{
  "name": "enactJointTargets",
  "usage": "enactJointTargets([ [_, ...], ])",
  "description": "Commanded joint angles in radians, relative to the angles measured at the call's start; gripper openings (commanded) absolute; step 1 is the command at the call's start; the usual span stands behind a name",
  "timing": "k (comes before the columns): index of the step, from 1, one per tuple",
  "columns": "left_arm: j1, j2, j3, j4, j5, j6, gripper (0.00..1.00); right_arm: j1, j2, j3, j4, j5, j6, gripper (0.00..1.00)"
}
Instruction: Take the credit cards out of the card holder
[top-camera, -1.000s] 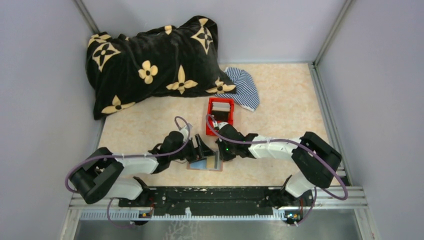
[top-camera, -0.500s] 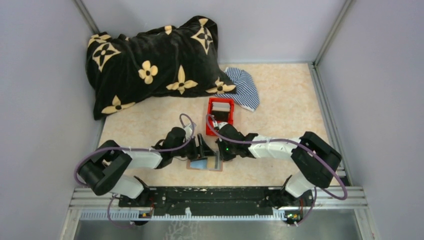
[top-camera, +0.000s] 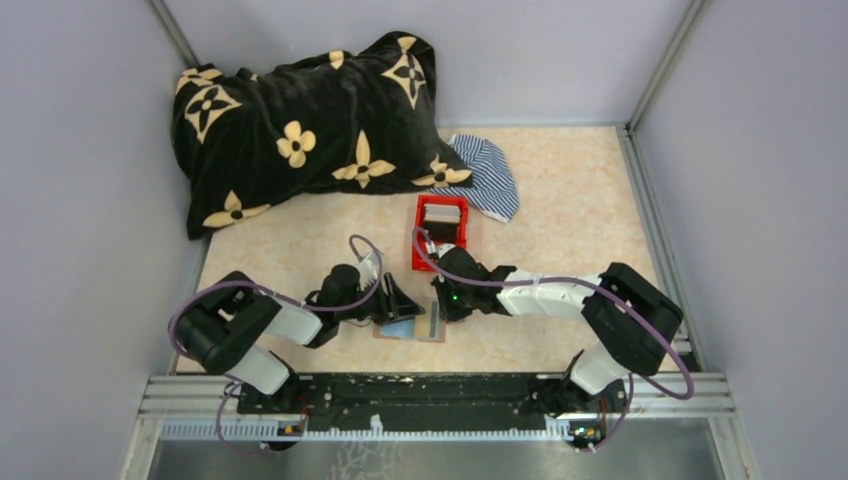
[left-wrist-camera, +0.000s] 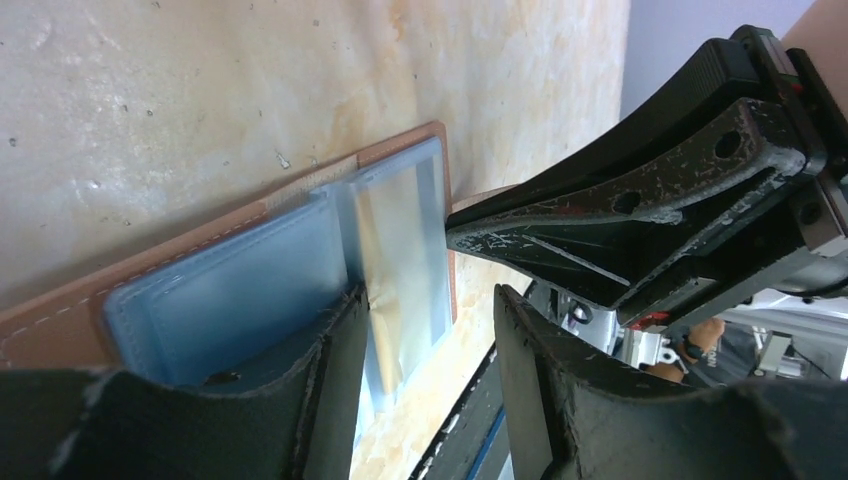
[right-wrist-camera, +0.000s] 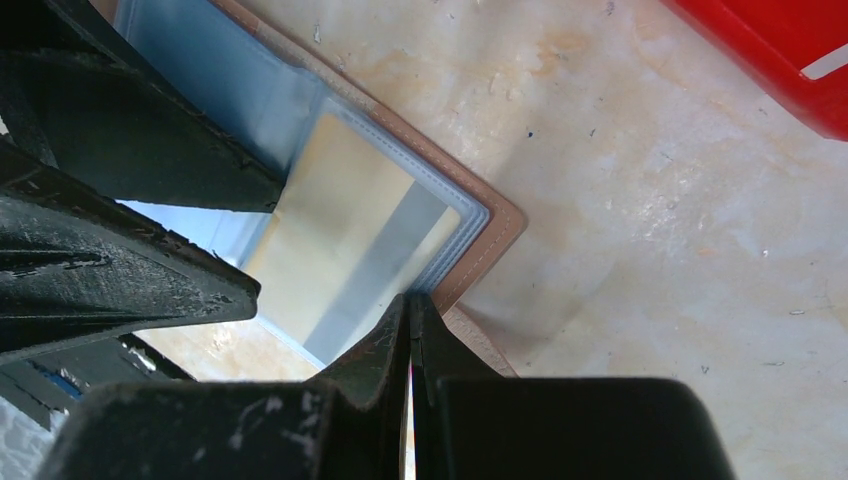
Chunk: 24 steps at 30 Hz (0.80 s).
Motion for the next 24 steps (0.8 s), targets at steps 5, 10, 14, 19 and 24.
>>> enactJointTargets([
  [5,-0.028,0.044,-0.034,0.476,0.208,-0.125,0.53,0.000,0.086,-0.037,0.100,-0.057,0.009,0.00],
  [10,-0.016,0.161,-0.052,0.684,0.252,-0.204,0.50,-0.003,0.087,-0.038,0.096,-0.055,0.009,0.00],
  [14,-0.012,0.257,-0.056,0.814,0.271,-0.260,0.47,-0.006,0.086,-0.039,0.091,-0.051,0.006,0.00],
  [19,-0.012,0.296,-0.043,0.783,0.268,-0.249,0.42,-0.008,0.085,-0.040,0.089,-0.049,0.004,0.00],
  [24,-0.012,0.197,-0.008,0.494,0.242,-0.126,0.42,-0.009,0.082,-0.034,0.082,-0.046,0.004,0.00],
])
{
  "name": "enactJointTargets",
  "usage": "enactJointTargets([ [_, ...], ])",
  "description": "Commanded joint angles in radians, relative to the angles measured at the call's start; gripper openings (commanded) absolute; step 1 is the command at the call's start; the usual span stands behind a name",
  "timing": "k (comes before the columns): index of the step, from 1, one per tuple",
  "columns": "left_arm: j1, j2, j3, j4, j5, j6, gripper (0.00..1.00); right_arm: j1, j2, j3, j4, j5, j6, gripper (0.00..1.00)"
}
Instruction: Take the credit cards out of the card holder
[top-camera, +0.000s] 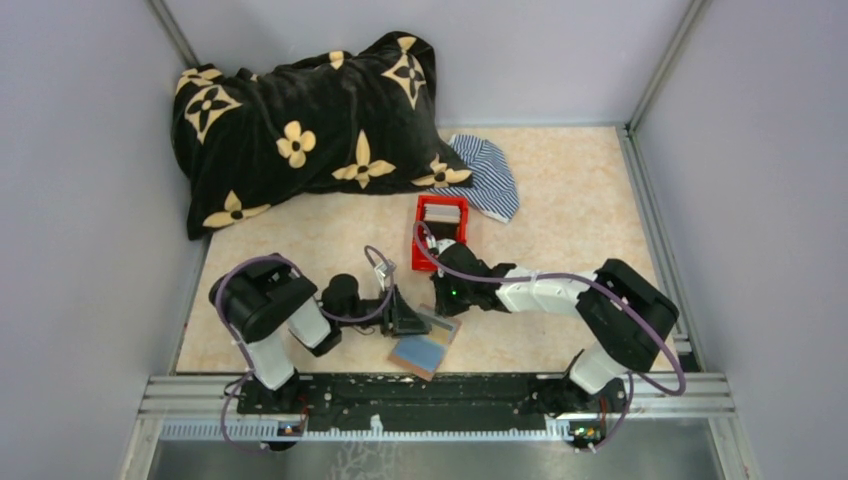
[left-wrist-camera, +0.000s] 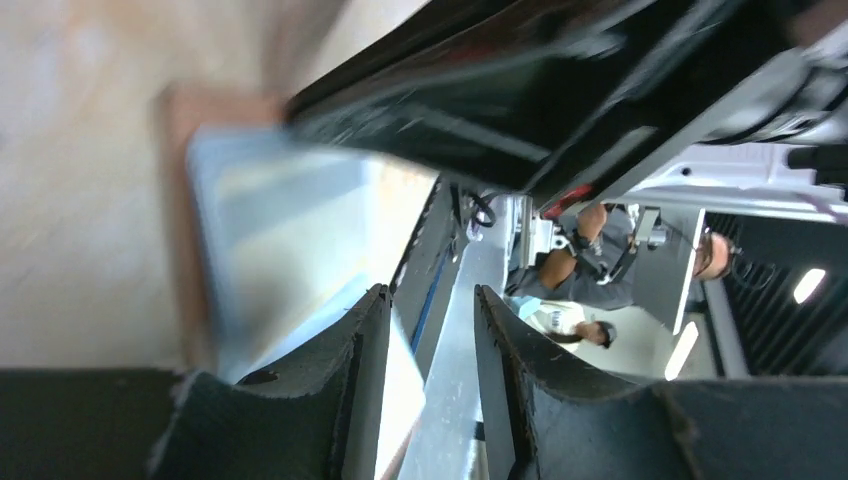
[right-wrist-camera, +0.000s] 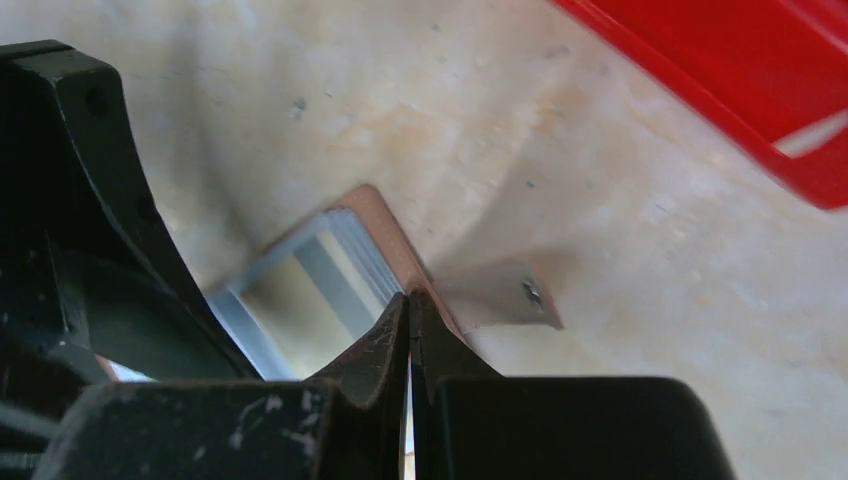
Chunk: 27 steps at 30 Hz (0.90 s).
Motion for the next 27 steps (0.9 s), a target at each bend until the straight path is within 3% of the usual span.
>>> enactJointTargets([
  [1,-0.013,-0.116,0.087,-0.120,-0.011,0.107,0.42,0.025,0.077,-0.034,0.053,-0.028,0.010,0.00],
  [6,-0.013,-0.257,0.154,-0.544,-0.119,0.252,0.42,0.025,0.075,-0.034,0.055,-0.025,0.008,0.00],
  [13,-0.009,-0.315,0.166,-0.563,-0.093,0.256,0.41,0.012,0.052,-0.028,0.034,-0.009,-0.001,0.00],
  [20,-0.009,-0.508,0.225,-0.839,-0.188,0.340,0.44,-0.001,-0.087,0.007,-0.032,0.056,-0.046,0.00],
  [23,0.006,-0.570,0.212,-0.851,-0.219,0.324,0.47,0.000,-0.133,0.022,-0.064,0.071,-0.056,0.00],
  [27,0.004,-0.587,0.247,-0.913,-0.162,0.303,0.53,-0.001,-0.113,0.028,-0.095,0.099,-0.069,0.00],
])
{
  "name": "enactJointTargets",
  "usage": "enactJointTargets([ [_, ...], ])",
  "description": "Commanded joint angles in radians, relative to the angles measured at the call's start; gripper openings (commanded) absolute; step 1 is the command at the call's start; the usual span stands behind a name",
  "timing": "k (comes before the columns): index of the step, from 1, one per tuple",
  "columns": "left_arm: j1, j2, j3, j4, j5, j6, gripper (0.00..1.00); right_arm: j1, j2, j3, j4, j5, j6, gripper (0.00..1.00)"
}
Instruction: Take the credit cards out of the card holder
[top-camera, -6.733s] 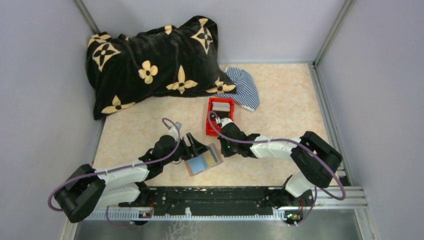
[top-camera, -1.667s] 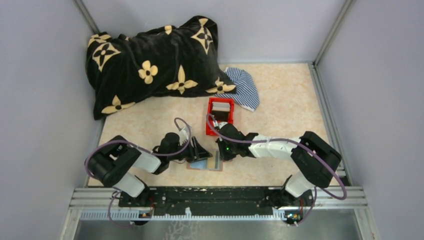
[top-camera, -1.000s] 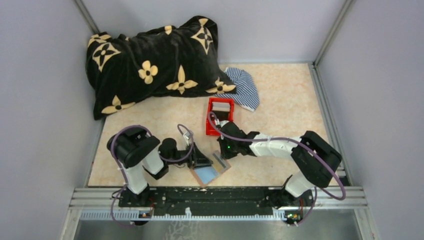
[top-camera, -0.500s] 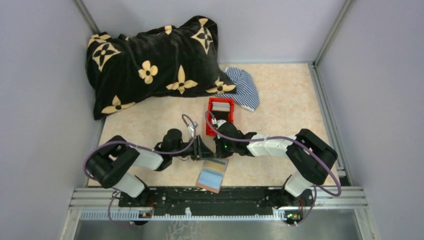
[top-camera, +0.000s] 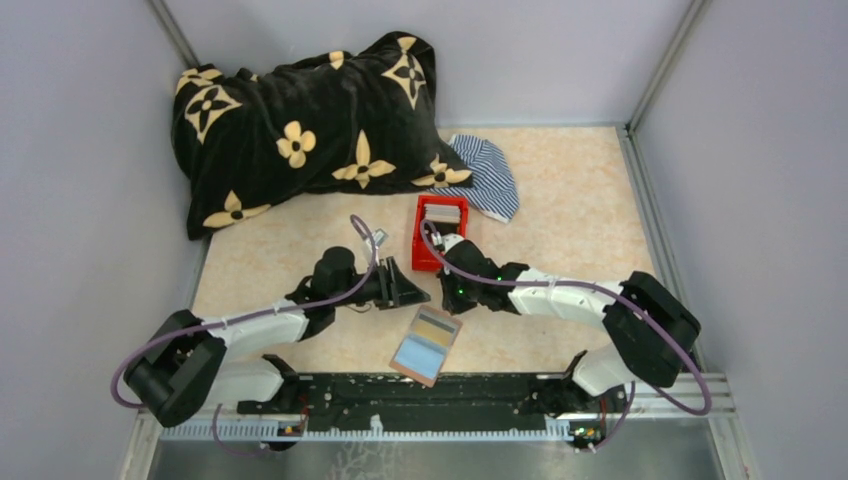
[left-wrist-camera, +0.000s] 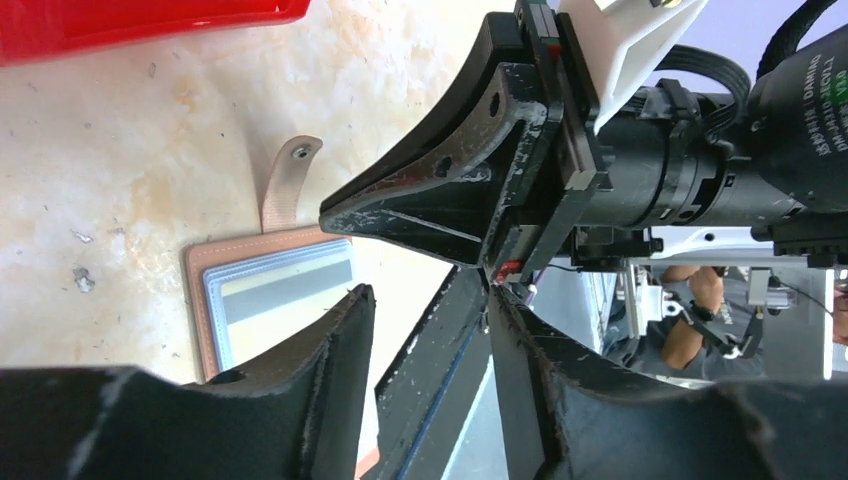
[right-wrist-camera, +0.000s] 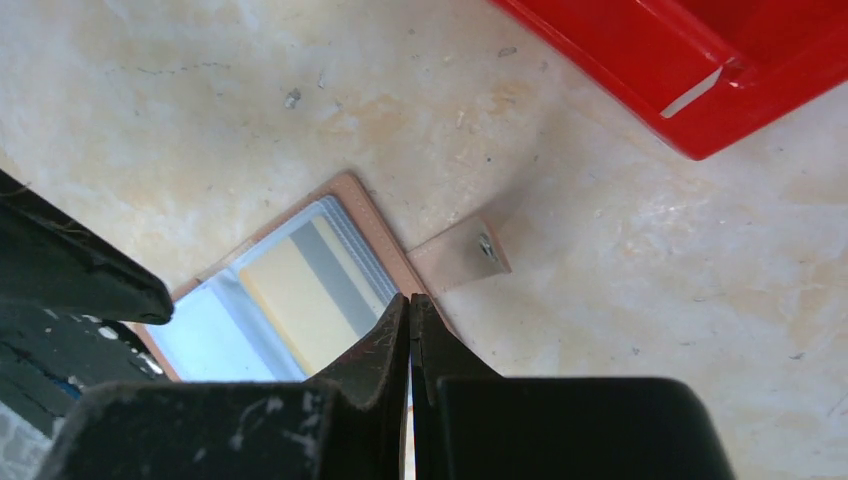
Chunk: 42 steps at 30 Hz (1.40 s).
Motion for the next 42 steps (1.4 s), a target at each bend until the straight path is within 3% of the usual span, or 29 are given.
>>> enactJointTargets([
  [1,-0.001,-0.016,0.045,-0.114,0.024,-0.005,0.54,-0.002,0.000,0.023,-0.037,0.049,-0.034,0.00],
  [7,-0.073,-0.015,0.125,-0.287,0.036,0.069,0.55,-0.017,0.044,0.017,-0.013,0.041,-0.048,0.00],
  [13,-0.238,0.040,0.184,-0.296,0.071,0.069,0.54,-0.051,0.087,0.022,0.014,0.003,-0.076,0.00],
  [21,-0.473,0.040,0.294,-0.408,-0.186,0.295,0.54,-0.188,0.081,-0.001,0.020,-0.098,-0.039,0.00],
  [25,-0.548,0.128,0.295,-0.382,-0.206,0.355,0.54,-0.224,0.030,0.008,-0.010,-0.074,-0.051,0.00],
  [32,-0.571,0.241,0.294,-0.484,-0.380,0.416,0.53,-0.229,-0.028,0.010,-0.042,-0.063,-0.048,0.00],
  [38,-0.583,0.217,0.315,-0.610,-0.513,0.442,0.52,-0.234,-0.046,-0.001,-0.046,-0.058,-0.043,0.00],
  [42,-0.601,0.208,0.339,-0.611,-0.494,0.410,0.52,-0.236,-0.038,0.000,-0.040,-0.056,-0.042,0.00],
])
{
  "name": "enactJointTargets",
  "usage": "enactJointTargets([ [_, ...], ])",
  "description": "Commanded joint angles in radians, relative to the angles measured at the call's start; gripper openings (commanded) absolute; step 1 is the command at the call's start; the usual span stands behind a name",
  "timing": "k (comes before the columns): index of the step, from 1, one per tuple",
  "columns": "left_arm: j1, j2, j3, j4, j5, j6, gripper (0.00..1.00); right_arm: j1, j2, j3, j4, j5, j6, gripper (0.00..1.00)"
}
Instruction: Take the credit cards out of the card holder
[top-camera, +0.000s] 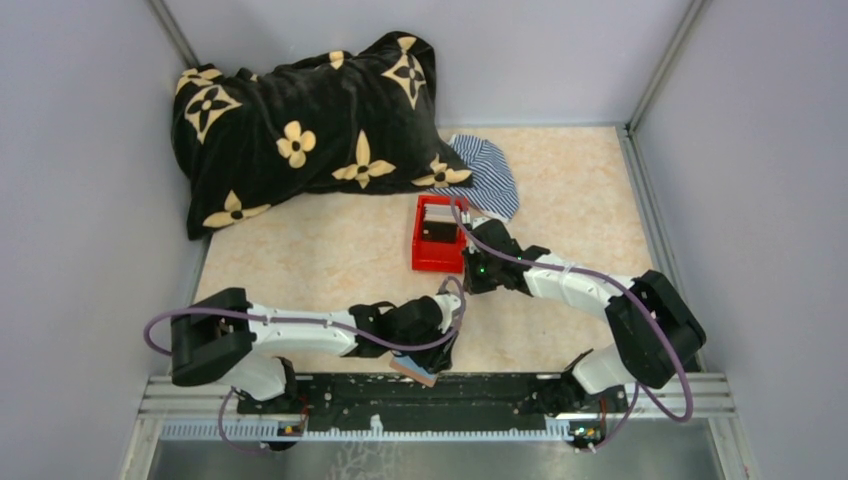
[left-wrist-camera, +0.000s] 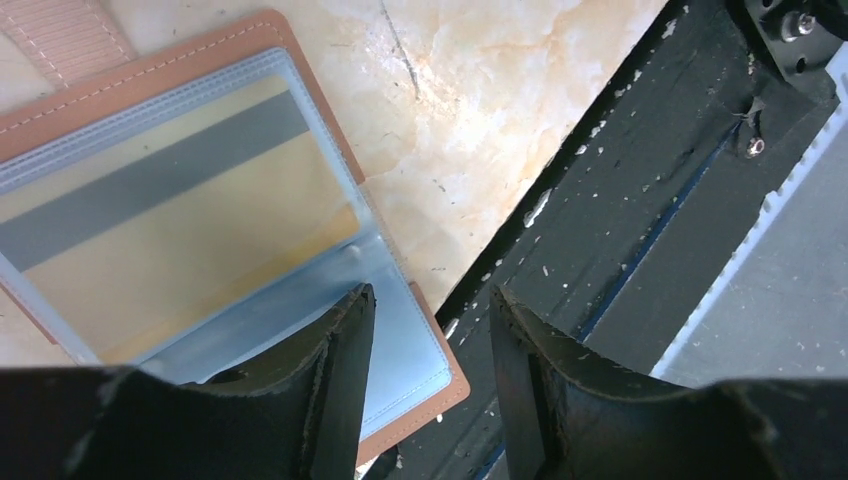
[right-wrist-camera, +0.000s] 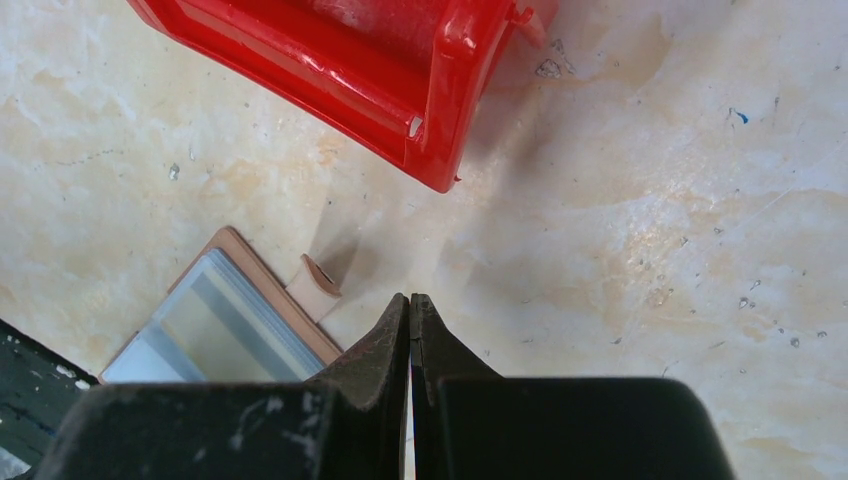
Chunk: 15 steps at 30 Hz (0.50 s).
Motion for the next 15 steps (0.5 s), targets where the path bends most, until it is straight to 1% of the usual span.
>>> enactJointTargets([
  [1,-0.022,-0.038,0.034,-0.010,-0.037,-0.011,0.52,-0.006,-0.027,-0.005,0.007,0.009,0.008,0.00],
  [5,-0.041,-0.060,0.119,-0.051,-0.049,-0.038,0.50,-0.006,-0.024,-0.010,0.003,0.016,0.008,0.00],
  [7,-0.045,-0.060,0.151,-0.066,-0.033,-0.050,0.50,-0.007,-0.026,-0.014,0.002,0.018,0.008,0.00],
  [11,-0.055,-0.006,0.164,-0.063,0.048,-0.068,0.50,-0.011,-0.031,-0.017,0.000,0.024,0.008,0.00],
  [15,-0.064,0.074,0.145,-0.050,0.151,-0.085,0.52,-0.019,-0.038,-0.014,-0.007,0.028,0.004,0.00],
])
